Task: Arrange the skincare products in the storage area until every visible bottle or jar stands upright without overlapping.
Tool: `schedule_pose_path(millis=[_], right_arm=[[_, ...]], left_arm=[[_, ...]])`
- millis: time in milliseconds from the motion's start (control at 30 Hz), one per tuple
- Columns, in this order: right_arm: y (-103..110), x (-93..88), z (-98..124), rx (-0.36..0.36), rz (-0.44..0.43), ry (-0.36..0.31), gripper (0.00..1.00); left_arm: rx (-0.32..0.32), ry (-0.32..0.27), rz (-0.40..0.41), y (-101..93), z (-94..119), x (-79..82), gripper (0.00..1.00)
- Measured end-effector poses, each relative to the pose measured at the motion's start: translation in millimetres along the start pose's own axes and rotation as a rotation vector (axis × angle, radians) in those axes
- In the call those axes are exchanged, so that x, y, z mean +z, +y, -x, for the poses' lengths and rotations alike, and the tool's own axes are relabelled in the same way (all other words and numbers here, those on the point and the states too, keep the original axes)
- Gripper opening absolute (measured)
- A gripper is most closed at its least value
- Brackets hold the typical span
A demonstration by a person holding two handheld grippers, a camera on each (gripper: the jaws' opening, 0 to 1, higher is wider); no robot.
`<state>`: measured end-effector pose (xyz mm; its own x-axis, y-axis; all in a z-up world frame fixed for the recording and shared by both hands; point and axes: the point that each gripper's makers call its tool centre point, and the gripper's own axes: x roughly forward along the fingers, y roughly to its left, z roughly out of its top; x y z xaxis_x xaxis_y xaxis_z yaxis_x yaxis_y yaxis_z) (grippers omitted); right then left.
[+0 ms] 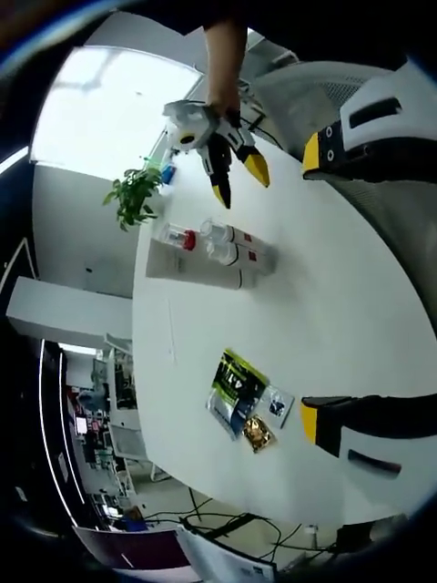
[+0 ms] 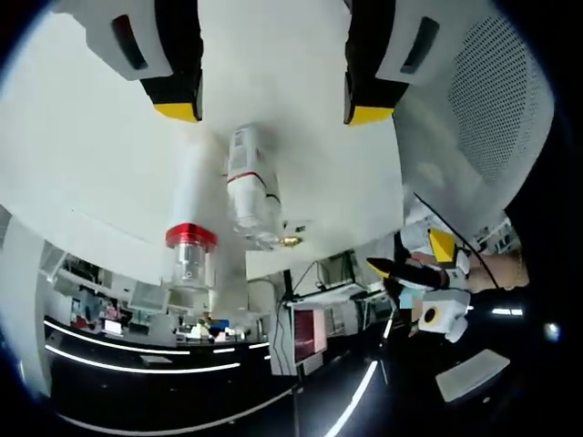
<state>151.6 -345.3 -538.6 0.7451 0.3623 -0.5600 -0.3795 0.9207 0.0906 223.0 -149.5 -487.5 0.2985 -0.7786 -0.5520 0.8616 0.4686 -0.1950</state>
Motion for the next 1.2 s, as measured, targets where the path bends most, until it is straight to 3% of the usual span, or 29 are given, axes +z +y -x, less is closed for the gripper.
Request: schedule_pose_path(millis=[200, 367, 433, 733, 900, 1200], right_arm=[[1, 7.6, 16, -0.064, -0.051, -0.041, 0.74], [-2, 15.3, 36, -0.168, -0.074, -0.065, 0.72], [-2, 20.5, 43, -0.184, -0.086, -0.105, 0.76], [6, 7.6, 52, -0.182, -0.149, -0.096, 0.9], [2, 1.1, 52, -0.174, -0.175, -0.087, 0.96], [-12, 1.6, 56, -0.22, -0.205, -0.13, 0.99]], left_arm=[[0.011, -0.033, 0.012, 9.6, 6, 11.7, 0.89], [0.026, -0.043, 0.023, 17.8, 11, 13.9, 0.88], [0.03, -0.044, 0.034, 22.4, 13, 13.0, 0.89], [0.079, -0.032, 0.087, 36.6, 24, 1.3, 0.95], [0.069, -0.015, 0.076, 31.2, 25, -5.0, 0.99], [0.058, 0.015, 0.073, 25.3, 25, -10.3, 0.99]])
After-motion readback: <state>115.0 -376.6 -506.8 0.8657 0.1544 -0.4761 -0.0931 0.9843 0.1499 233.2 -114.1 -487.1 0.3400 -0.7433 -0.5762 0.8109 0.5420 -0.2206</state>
